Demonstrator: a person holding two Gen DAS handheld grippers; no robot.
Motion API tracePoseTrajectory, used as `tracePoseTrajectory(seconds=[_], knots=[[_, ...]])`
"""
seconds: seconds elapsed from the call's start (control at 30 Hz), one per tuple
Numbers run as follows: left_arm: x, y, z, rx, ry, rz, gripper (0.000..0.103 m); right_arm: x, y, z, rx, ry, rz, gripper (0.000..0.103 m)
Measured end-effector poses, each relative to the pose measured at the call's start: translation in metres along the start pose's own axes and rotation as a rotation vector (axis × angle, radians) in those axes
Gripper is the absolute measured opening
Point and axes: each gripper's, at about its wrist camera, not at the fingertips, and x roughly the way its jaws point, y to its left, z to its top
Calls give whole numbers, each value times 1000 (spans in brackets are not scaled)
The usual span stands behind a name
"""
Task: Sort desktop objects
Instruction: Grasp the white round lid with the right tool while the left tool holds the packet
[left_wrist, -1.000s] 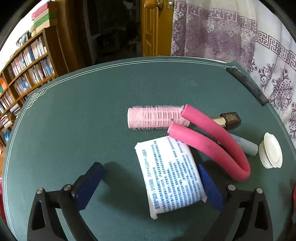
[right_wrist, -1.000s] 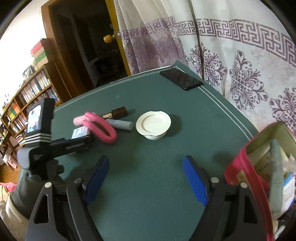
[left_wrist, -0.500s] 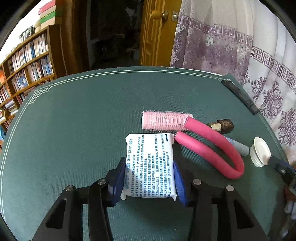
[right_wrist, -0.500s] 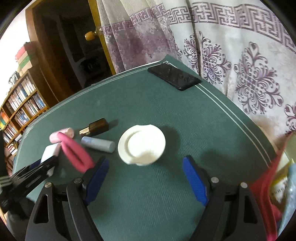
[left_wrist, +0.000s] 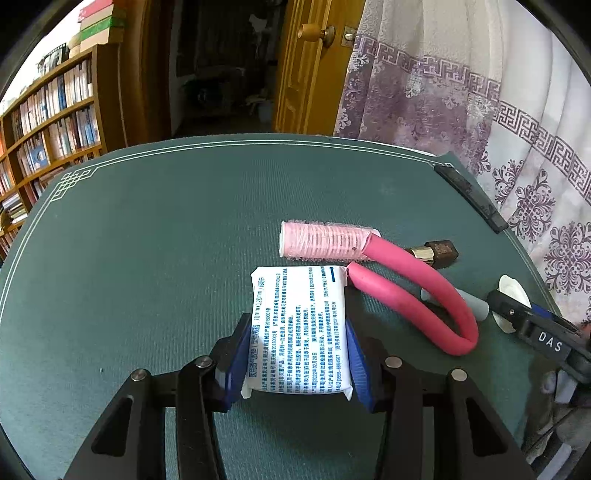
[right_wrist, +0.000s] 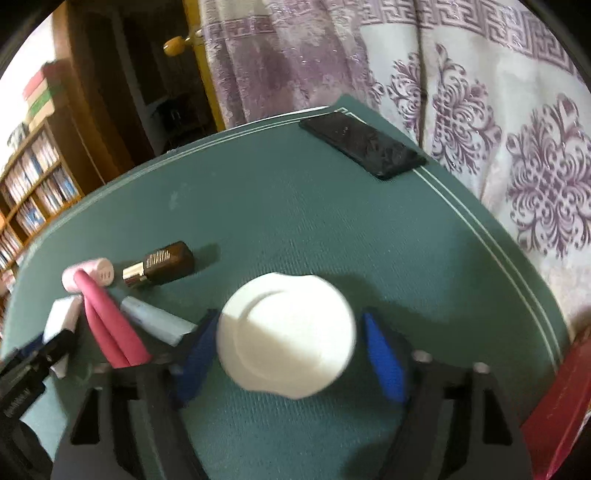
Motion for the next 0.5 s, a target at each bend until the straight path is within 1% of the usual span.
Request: tracePoseTrajectory(seconds=[0.13, 0.3, 0.4, 0.5], knots=[[-1, 2, -2, -1, -2, -8, 49, -7, 1, -8, -11, -1, 4, 70], [-6, -1, -5, 5, -15, -14, 49, -27, 1, -17, 3, -22, 25, 70], [-12, -3, -7, 7, -25, -24, 49, -48, 3, -18, -4, -62, 42, 70], [-20, -5, -7, 9, -37, -38, 49, -79, 4, -23, -21, -117, 61, 70]])
